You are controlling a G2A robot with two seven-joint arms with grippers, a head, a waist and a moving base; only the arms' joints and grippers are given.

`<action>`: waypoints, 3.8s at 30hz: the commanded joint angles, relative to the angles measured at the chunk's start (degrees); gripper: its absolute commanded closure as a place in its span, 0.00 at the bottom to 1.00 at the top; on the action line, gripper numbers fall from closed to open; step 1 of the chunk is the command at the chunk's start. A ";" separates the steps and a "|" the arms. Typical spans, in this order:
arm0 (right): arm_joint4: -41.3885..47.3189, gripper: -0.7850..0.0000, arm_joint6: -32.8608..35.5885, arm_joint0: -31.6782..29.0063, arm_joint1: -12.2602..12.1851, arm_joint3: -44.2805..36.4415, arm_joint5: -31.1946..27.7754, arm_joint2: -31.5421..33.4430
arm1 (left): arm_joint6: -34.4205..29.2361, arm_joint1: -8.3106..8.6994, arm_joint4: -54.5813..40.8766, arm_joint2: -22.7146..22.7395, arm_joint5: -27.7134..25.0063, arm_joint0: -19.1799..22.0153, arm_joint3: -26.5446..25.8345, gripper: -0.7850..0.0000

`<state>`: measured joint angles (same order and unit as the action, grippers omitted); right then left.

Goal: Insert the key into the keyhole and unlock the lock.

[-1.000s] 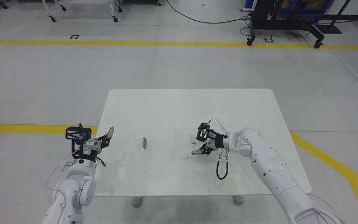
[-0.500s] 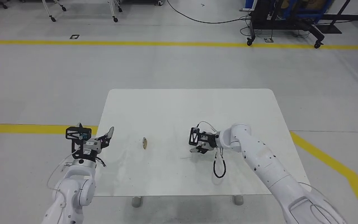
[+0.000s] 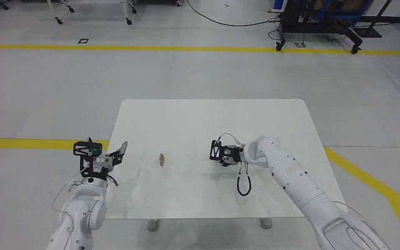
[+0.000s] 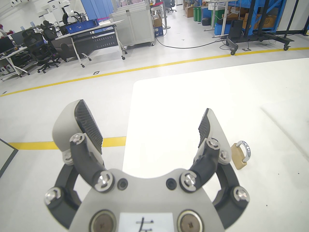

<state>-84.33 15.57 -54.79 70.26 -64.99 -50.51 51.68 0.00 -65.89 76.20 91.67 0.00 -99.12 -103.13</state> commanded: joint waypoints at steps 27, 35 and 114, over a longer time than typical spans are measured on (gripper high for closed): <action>-5.71 1.00 -23.25 -6.09 -1.35 -1.57 9.02 1.81 | -3.83 0.15 3.91 -3.69 -7.20 3.88 -6.92 0.00; -9.26 1.00 -27.95 -7.45 -1.91 -2.24 11.42 2.05 | -13.98 -1.50 7.88 -18.47 -8.86 20.53 -3.09 0.00; 68.57 1.00 -23.27 1.16 6.39 17.14 -7.49 -4.19 | -31.49 -6.16 -64.96 -23.56 -43.59 38.24 34.06 0.52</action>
<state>-17.25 -8.56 -53.68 76.64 -47.78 -57.99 47.77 -29.78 -72.04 12.95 68.56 -44.51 -61.26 -69.77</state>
